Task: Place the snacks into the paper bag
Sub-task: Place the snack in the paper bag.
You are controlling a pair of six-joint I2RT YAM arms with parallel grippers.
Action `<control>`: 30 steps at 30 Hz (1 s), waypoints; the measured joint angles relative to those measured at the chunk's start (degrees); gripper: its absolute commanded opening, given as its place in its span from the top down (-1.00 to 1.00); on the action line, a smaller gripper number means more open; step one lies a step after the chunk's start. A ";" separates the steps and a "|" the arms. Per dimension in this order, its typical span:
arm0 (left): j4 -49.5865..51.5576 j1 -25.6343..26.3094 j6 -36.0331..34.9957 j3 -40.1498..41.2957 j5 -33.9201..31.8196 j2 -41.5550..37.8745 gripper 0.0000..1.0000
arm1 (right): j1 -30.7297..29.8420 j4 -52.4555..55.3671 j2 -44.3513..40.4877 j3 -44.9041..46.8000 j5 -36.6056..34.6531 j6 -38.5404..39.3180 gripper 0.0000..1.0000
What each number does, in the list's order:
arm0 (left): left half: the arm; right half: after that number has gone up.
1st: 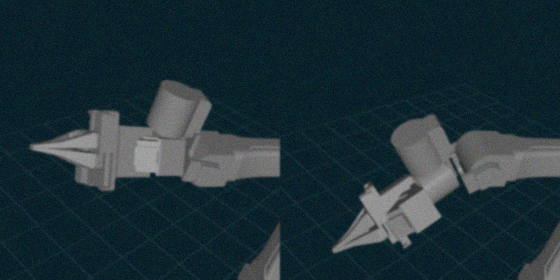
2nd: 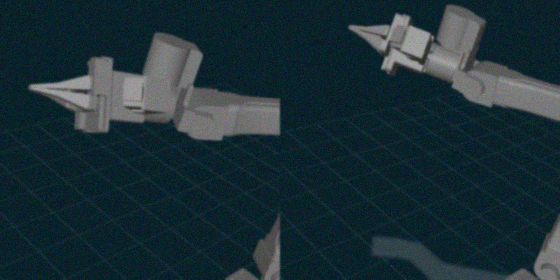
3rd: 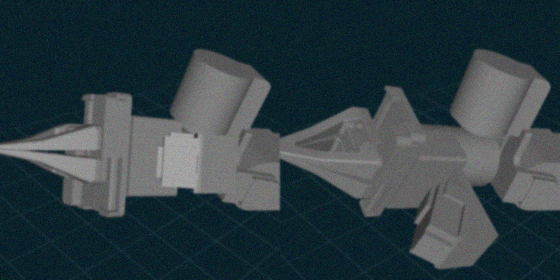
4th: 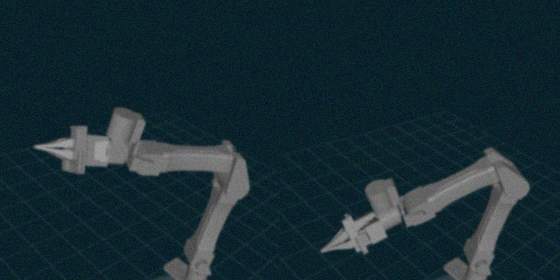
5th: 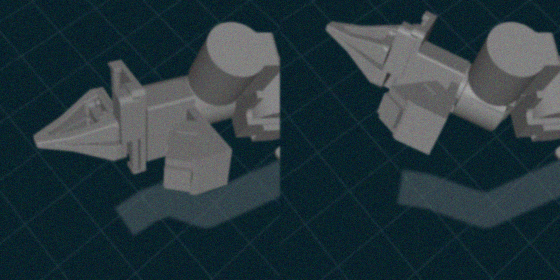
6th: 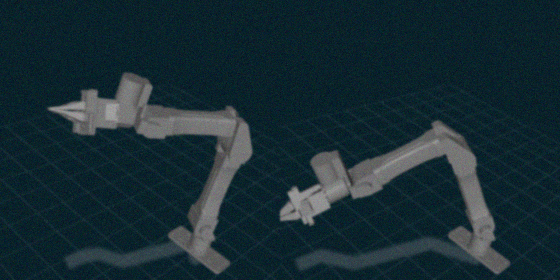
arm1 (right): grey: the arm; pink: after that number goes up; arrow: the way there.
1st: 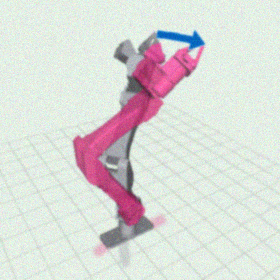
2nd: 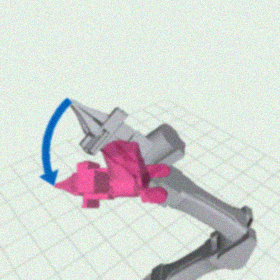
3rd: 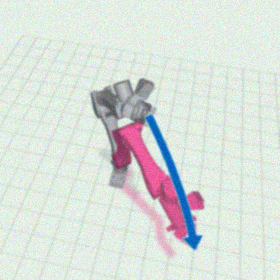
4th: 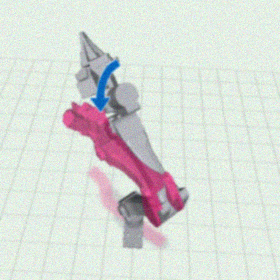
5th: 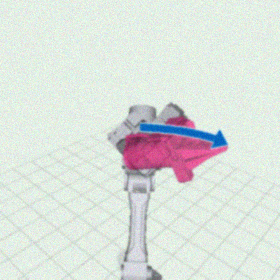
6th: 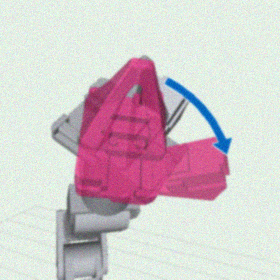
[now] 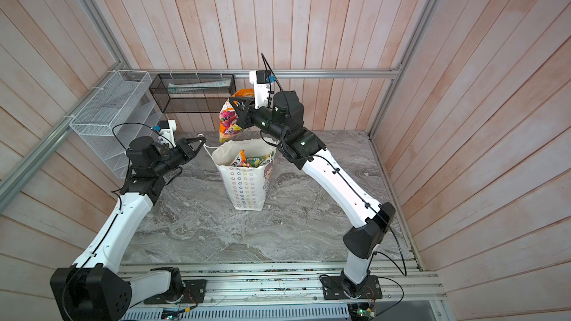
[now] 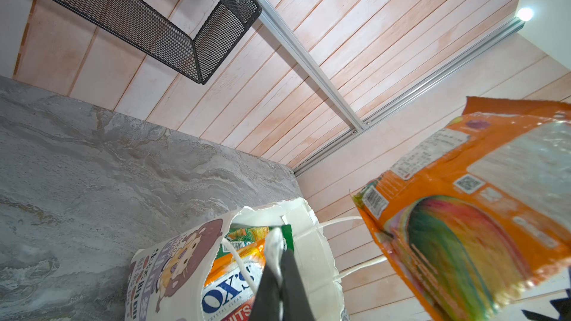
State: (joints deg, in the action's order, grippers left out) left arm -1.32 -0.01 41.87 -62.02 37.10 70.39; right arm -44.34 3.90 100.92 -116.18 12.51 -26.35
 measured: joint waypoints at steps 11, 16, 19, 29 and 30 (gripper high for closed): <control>-0.02 -0.15 0.48 0.07 0.20 0.00 1.00 | -1.88 -2.93 -4.20 20.20 -7.28 -2.71 1.00; -0.07 -0.26 0.85 0.11 0.20 0.00 1.00 | -3.56 -4.24 -6.99 24.63 -12.50 -3.23 1.00; -0.09 -0.26 0.85 0.11 0.20 0.00 1.00 | -5.11 -4.92 -8.04 24.63 -15.74 -2.82 1.00; -0.20 -0.26 0.87 0.11 0.20 0.00 1.00 | -9.11 -6.56 -11.43 24.63 -24.92 0.31 1.00; -0.20 -0.26 0.87 0.11 0.20 0.00 1.00 | -9.11 -6.80 -11.43 24.76 -25.18 0.28 1.00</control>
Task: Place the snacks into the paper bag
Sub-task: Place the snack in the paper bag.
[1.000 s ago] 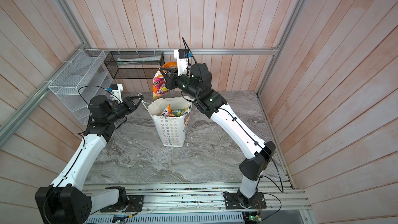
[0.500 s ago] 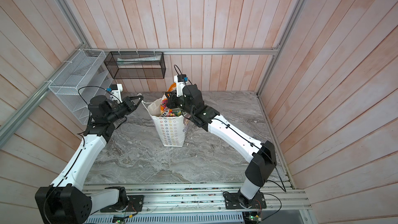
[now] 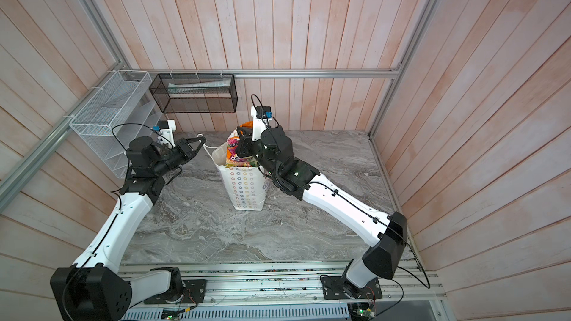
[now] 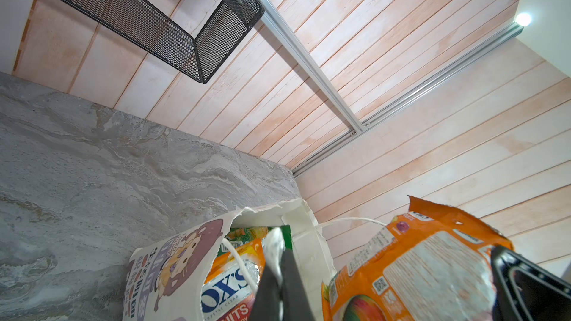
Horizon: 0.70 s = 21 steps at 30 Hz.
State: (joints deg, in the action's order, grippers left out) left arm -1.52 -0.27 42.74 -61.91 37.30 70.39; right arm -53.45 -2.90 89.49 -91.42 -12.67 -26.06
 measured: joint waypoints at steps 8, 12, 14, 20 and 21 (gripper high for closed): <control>-0.04 0.00 0.00 0.02 0.00 0.00 1.00 | 0.02 -0.31 0.72 2.45 -2.32 -0.66 1.00; -0.02 0.00 0.00 0.02 0.00 0.00 1.00 | 0.00 -0.15 1.60 2.45 -2.54 -1.16 1.00; -0.04 0.00 0.00 0.02 0.00 0.00 1.00 | -0.04 -0.04 1.66 2.47 -2.80 -1.40 1.00; -0.04 0.00 0.00 0.02 0.00 0.00 1.00 | -1.14 -0.50 1.66 3.63 -5.53 -2.27 1.00; -0.04 0.00 0.00 0.02 0.00 0.00 1.00 | -1.31 -0.42 1.66 3.91 -5.97 -2.56 1.00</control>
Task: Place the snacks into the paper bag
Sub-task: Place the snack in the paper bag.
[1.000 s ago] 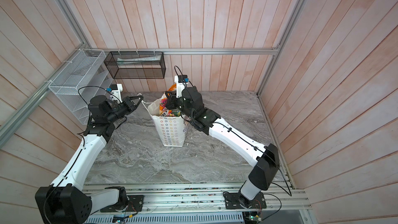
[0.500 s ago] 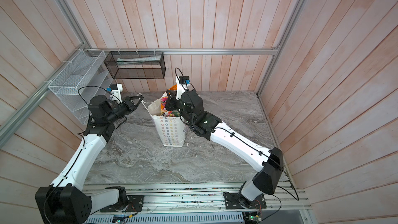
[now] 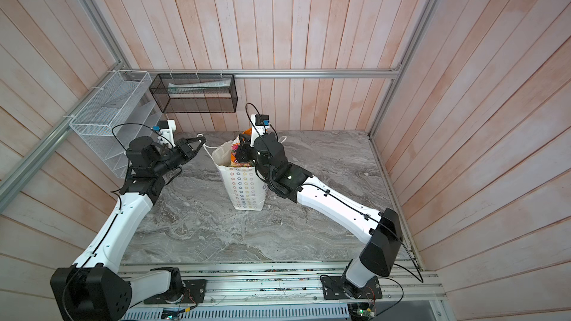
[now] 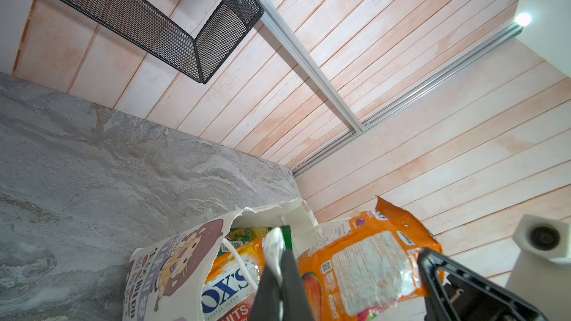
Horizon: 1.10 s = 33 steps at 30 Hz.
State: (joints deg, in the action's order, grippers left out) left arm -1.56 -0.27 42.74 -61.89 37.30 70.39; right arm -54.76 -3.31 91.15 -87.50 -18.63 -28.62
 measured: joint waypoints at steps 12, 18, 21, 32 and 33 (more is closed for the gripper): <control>-0.07 0.00 0.00 0.00 0.00 0.00 1.00 | -0.33 0.90 3.02 0.37 -2.84 -7.04 1.00; -0.20 0.00 0.00 0.00 0.02 0.00 1.00 | -0.33 3.69 6.62 -0.63 -4.72 -12.46 0.98; -0.26 0.00 0.00 0.00 0.02 0.00 1.00 | -0.13 4.20 7.91 -0.98 -3.63 -14.67 0.67; -0.31 0.00 0.00 0.00 0.02 0.00 1.00 | 1.46 7.72 6.25 -3.67 3.48 -7.04 0.20; -0.31 0.00 0.00 0.00 0.02 0.00 1.00 | 1.84 9.01 6.21 -5.11 3.58 -6.10 0.19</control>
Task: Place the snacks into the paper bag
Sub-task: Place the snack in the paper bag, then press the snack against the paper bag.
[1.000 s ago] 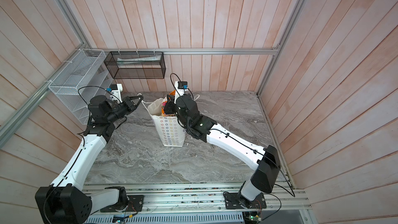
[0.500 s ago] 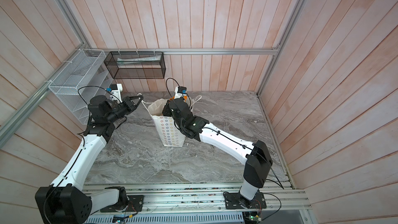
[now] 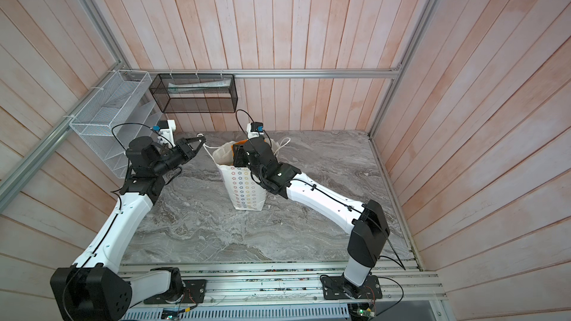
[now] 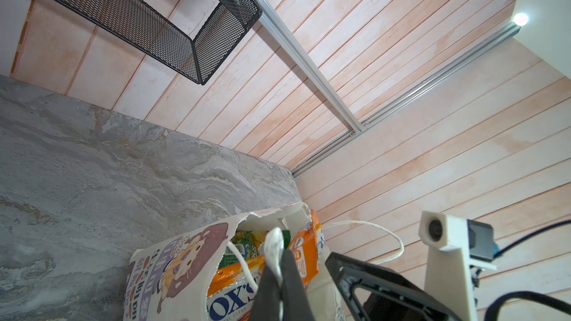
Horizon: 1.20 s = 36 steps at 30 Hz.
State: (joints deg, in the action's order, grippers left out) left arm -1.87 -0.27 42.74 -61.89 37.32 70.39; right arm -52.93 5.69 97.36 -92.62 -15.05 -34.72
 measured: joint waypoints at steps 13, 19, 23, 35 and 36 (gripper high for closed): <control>0.02 -0.04 0.00 0.00 0.00 0.00 1.00 | 4.59 18.49 1.40 -14.14 2.01 9.73 0.36; 0.02 -0.07 -0.02 0.00 0.00 0.00 1.00 | 4.74 23.74 9.25 -22.82 4.59 12.76 0.36; 0.00 -0.07 -0.02 0.00 0.00 0.00 1.00 | 4.83 26.91 14.12 -24.72 6.12 13.94 0.36; -0.04 -0.04 -0.02 0.00 0.00 0.00 1.00 | 6.43 29.86 16.96 -19.63 10.12 11.65 0.28; -0.04 -0.07 -0.02 0.00 0.04 0.00 1.00 | 6.67 29.62 16.90 -18.88 10.64 11.13 0.26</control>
State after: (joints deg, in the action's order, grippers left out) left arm -1.91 -0.34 42.72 -61.89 37.36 70.39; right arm -46.26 35.31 114.26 -111.50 -4.40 -23.59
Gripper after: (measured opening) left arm 0.049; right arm 0.358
